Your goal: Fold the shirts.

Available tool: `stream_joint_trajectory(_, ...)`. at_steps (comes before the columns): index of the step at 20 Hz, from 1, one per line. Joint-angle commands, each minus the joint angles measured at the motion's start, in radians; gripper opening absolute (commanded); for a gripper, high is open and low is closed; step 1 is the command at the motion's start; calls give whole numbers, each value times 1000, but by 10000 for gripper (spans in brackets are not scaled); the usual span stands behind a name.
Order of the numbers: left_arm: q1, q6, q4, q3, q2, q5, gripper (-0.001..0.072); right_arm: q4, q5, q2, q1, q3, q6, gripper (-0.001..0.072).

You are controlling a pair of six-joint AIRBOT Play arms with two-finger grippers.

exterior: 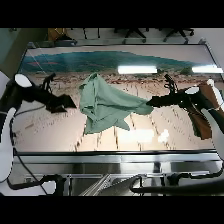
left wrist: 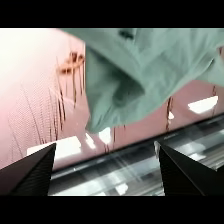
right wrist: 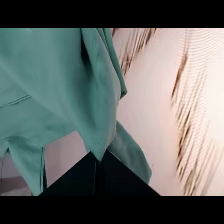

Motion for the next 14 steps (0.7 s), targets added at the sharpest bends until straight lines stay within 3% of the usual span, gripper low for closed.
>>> stream_joint_trajectory(1,-25,0,19,-362,168,94,699,4,39,7,-13,0,2,18)
stream_joint_trajectory(5,-162,-2,15,-603,267,381,699,11,39,7,-13,0,1,18)
stream_joint_trajectory(9,-260,13,-106,-647,216,654,699,11,39,7,-13,0,2,18)
stream_joint_trajectory(13,-287,38,-130,-520,58,709,698,10,48,7,-13,0,2,18)
stream_joint_trajectory(14,-287,38,-130,-484,24,707,607,11,51,7,-13,0,2,18)
